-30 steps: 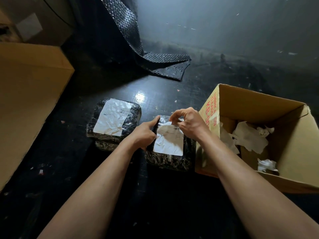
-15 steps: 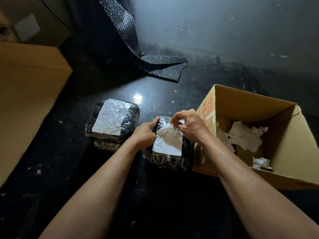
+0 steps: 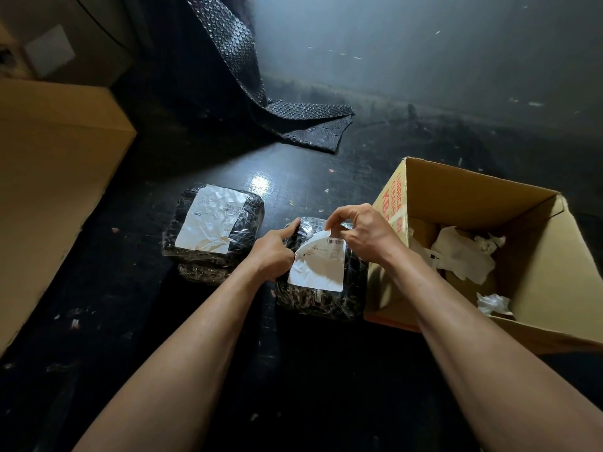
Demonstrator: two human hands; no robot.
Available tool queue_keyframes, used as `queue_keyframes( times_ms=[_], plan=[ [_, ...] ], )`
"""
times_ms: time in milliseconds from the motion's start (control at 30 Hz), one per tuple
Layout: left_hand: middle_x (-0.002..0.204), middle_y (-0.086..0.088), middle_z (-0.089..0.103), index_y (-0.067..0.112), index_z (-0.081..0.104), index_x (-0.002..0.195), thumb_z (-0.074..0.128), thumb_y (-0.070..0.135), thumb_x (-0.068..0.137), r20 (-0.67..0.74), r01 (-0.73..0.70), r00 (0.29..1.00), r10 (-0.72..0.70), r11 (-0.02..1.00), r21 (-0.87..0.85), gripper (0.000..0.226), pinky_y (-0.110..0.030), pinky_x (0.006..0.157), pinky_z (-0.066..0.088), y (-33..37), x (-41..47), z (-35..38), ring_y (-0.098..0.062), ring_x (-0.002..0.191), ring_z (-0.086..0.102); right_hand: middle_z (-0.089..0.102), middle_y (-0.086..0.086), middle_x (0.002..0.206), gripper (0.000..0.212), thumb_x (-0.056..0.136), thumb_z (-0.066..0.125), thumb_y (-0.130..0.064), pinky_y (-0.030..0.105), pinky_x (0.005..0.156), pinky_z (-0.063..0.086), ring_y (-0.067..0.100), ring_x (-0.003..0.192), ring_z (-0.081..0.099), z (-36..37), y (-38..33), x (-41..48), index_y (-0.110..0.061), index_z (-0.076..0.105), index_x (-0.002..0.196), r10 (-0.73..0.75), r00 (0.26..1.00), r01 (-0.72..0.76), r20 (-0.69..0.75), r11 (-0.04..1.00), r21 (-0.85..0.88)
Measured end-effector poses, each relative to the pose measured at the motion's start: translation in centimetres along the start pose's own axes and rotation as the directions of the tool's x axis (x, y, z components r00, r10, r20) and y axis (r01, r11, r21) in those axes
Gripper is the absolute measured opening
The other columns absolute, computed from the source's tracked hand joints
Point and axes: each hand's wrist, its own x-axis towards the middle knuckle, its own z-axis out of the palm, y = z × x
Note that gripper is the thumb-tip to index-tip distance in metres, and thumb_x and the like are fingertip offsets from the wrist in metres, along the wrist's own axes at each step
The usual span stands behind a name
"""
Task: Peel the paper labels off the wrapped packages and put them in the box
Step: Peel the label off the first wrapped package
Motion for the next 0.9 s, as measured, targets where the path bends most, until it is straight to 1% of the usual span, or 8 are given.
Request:
queue_keyframes(
  times_ms=[100,233,333,433,500,567,733,900],
  plan=[
    [0.132,-0.014,0.066,0.05,0.03,0.154,0.047,-0.002,0.087,0.022,-0.007,1.0,0.007,1.0,0.003,0.086,-0.025,0.048,0.044,-0.1,0.2,0.1,-0.015,0.053,0.052,0.074,-0.003,0.094,0.012,0.09,0.071,-0.007,0.007,0.071,0.049,0.008,0.089,0.068,0.0,0.2,-0.1,-0.017,0.078,0.093,-0.015,1.0,0.015,-0.018,1.0,-0.004],
    [0.147,-0.009,0.055,0.048,0.019,0.157,0.05,0.001,0.089,0.114,-0.037,0.993,0.03,0.997,0.062,0.089,-0.027,0.061,0.054,0.3,0.7,-0.1,-0.026,0.091,0.069,0.073,-0.004,0.092,0.011,0.088,0.075,-0.012,0.011,0.072,0.051,0.005,0.087,0.066,0.1,0.5,0.1,-0.022,0.077,0.092,-0.005,0.999,0.004,-0.044,1.0,-0.03],
    [0.157,-0.01,0.042,0.047,0.011,0.159,0.045,-0.008,0.09,0.192,-0.058,0.981,0.031,0.989,0.138,0.094,-0.025,0.052,0.049,1.4,0.9,-0.3,-0.027,0.085,0.065,0.072,-0.006,0.089,0.025,0.086,0.072,0.0,0.005,0.058,0.048,-0.001,0.08,0.064,0.2,0.6,0.1,-0.022,0.076,0.095,0.015,0.999,-0.017,-0.038,0.999,-0.042],
    [0.162,-0.006,0.033,0.047,0.011,0.158,0.047,-0.008,0.091,0.218,-0.067,0.976,0.029,0.984,0.168,0.094,-0.031,0.065,0.057,1.8,1.2,-0.5,-0.023,0.093,0.064,0.071,-0.006,0.088,0.031,0.086,0.069,0.004,0.026,0.069,0.061,0.008,0.085,0.067,0.6,0.6,0.2,-0.022,0.074,0.102,0.028,0.998,-0.032,-0.062,0.998,-0.059],
    [0.164,-0.004,0.031,0.048,0.012,0.157,0.052,-0.005,0.091,0.227,-0.076,0.973,0.032,0.98,0.186,0.094,-0.038,0.079,0.061,1.7,1.2,-0.6,-0.025,0.104,0.064,0.072,-0.004,0.094,0.034,0.088,0.07,-0.002,0.032,0.079,0.058,0.012,0.094,0.064,0.9,0.7,0.3,-0.022,0.07,0.116,0.031,0.997,-0.036,-0.073,0.997,-0.068],
    [0.161,-0.003,0.036,0.049,0.013,0.157,0.053,-0.004,0.09,0.238,-0.084,0.971,0.037,0.978,0.191,0.094,-0.043,0.078,0.062,1.6,1.2,-0.7,-0.025,0.093,0.066,0.072,-0.005,0.096,0.039,0.089,0.071,-0.01,0.034,0.088,0.052,0.014,0.103,0.059,0.9,0.7,0.5,-0.022,0.066,0.126,0.033,0.996,-0.038,-0.081,0.998,-0.058],
    [0.151,-0.006,0.049,0.05,0.017,0.157,0.062,-0.001,0.088,0.284,-0.069,0.958,0.031,0.99,0.124,0.097,-0.049,0.089,0.059,1.1,1.6,-1.2,-0.028,0.111,0.066,0.062,-0.001,0.107,0.014,0.092,0.07,-0.015,0.03,0.084,0.041,0.011,0.105,0.045,1.5,0.8,1.3,-0.025,0.075,0.099,0.041,0.997,-0.05,-0.071,0.99,-0.135],
    [0.133,-0.012,0.059,0.05,0.02,0.156,0.063,-0.001,0.091,0.296,-0.005,0.955,-0.012,0.998,0.058,0.093,-0.057,0.081,0.06,1.2,1.3,-1.4,-0.029,0.09,0.071,0.065,0.0,0.106,0.038,0.091,0.057,-0.009,0.048,0.093,0.051,0.026,0.111,0.055,2.1,1.2,1.2,-0.031,0.058,0.122,0.15,0.989,-0.151,-0.017,0.976,-0.16]
  ],
)
